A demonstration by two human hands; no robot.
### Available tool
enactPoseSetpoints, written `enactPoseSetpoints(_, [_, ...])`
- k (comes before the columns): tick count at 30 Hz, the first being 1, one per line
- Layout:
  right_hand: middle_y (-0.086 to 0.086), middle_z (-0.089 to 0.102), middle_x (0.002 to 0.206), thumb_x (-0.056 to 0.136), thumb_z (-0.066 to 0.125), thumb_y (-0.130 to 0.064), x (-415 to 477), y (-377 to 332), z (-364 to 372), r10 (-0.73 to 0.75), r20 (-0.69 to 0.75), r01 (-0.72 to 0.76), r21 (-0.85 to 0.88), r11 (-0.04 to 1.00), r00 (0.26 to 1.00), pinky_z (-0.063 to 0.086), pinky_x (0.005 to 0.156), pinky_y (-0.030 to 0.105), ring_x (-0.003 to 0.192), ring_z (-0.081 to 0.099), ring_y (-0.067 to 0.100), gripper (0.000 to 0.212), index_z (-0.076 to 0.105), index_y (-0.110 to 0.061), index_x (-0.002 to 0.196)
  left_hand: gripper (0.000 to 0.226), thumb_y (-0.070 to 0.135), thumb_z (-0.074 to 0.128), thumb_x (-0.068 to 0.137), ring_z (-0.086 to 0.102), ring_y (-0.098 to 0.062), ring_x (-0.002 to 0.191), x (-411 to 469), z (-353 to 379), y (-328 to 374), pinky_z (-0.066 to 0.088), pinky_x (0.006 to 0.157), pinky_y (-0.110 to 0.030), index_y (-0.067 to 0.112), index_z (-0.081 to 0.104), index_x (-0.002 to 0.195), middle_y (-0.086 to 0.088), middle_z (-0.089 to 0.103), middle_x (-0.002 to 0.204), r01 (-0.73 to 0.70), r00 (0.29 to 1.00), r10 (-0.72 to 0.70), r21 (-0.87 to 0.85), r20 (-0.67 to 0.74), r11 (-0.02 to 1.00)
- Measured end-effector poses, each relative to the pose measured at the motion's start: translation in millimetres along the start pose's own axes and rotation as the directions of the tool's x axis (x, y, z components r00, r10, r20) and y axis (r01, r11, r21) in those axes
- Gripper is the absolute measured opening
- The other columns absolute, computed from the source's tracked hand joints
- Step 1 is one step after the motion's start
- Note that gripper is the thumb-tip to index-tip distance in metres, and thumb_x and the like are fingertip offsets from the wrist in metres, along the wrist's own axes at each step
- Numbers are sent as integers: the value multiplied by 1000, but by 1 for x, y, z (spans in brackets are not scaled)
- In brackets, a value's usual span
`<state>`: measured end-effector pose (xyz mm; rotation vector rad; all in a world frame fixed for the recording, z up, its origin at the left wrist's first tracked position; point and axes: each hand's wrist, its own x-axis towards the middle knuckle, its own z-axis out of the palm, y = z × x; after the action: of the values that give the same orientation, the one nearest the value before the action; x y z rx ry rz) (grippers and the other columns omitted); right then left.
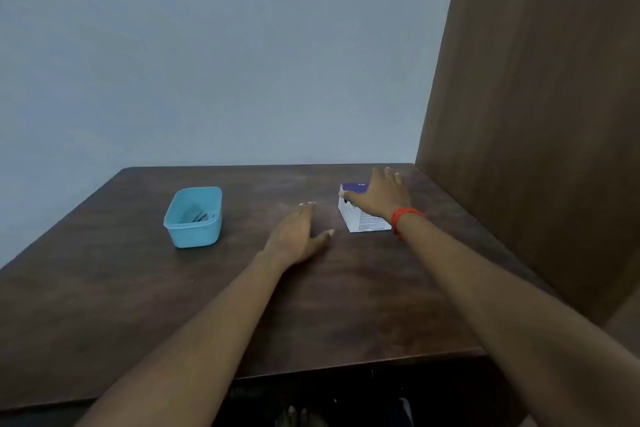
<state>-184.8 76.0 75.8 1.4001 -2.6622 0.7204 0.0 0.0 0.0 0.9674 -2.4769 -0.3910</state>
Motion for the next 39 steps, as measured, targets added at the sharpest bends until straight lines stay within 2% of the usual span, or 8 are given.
enactPoseSetpoints(8, [8,69,104,66,66,-54,30,8,10,56,129,-72,117,991,990,54,83,41,100,64,30,52,65,-14,99,118,84,59,72,17,-14,153,18,12,-7,19,119,-29,18,16,160,-1,21,166,35,999,-33,-139,18,990])
enactPoseSetpoints(14, [-5,62,118,61,72,-53,24,-7,25,-104,148,39,386,922,983,46,83,32,107,59,17,68,60,-27,123,142,93,66,52,16,-11,153,16,13,-8,20,112,-24,26,4,160,7,10,168,131,989,-147,-370,-16,920])
enactPoseSetpoints(23, [3,53,142,77,73,-50,-1,-27,53,-239,70,224,174,959,969,42,101,38,129,47,27,77,48,-20,143,129,55,91,58,34,-8,142,18,16,-10,26,103,-16,15,19,158,5,34,159,87,985,-145,-450,-96,889])
enactPoseSetpoints(26, [6,60,133,77,74,-50,-5,-31,48,-226,42,218,146,965,973,48,97,40,121,54,29,69,55,-19,135,112,49,94,54,44,7,118,19,14,-8,34,92,-4,19,37,146,16,51,133,33,983,-115,-485,-141,874])
enactPoseSetpoints(30, [-1,69,117,68,69,-59,-5,-30,34,-141,50,121,282,952,989,55,90,42,105,64,22,64,63,-24,121,103,49,94,50,61,-6,110,21,16,-7,54,93,-33,23,44,136,10,61,123,26,990,-93,-519,-103,855])
enactPoseSetpoints(33, [-9,71,110,63,66,-67,4,-22,13,-39,90,-13,517,856,995,53,91,36,101,66,13,66,71,-26,114,118,49,96,46,59,-7,119,23,16,-12,50,104,-36,23,36,144,7,56,135,57,994,-96,-546,-44,836])
enactPoseSetpoints(36, [-7,76,81,76,79,-42,13,2,-11,32,63,-69,760,646,997,54,64,27,76,70,10,25,78,-19,86,114,42,98,47,56,-7,123,23,16,-13,47,108,-31,27,38,142,6,54,138,51,996,-81,-562,-27,826])
enactPoseSetpoints(39, [-4,74,76,83,80,-26,17,28,-26,70,6,-41,860,509,998,55,55,22,66,69,7,13,78,-15,90,113,42,98,48,55,-5,123,22,16,-12,46,107,-26,28,38,143,8,53,138,43,998,-66,-562,-22,826])
